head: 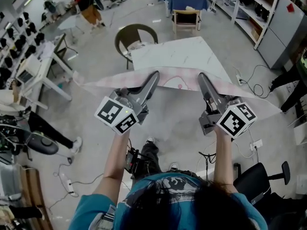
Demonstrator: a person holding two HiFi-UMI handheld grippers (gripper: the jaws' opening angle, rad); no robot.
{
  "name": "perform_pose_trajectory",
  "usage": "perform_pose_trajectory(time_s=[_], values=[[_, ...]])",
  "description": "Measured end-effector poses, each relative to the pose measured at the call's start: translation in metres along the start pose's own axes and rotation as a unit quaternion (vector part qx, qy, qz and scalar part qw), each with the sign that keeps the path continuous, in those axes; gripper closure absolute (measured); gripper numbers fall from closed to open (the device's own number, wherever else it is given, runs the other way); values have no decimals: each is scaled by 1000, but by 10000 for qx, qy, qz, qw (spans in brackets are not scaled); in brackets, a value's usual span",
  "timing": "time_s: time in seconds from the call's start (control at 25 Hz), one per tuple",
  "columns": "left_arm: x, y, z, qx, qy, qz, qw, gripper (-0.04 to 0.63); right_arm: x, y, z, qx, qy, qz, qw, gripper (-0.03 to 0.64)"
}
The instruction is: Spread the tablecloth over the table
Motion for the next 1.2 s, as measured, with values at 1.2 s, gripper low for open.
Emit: perform_pose_trajectory(time_s=[1.2], values=[[208, -47, -231, -786, 3688, 1567, 9128, 528, -16, -120, -135, -1305, 2655, 1766, 9388, 565]])
Point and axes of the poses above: the fingertips, and each gripper's own axes: z backward along the fingers, x to its left, y out of its underside, the point moved 8 cm from there along z, backward along the fingers, and after that the axes turned 1 degree about -z, right-handed, at the moved point
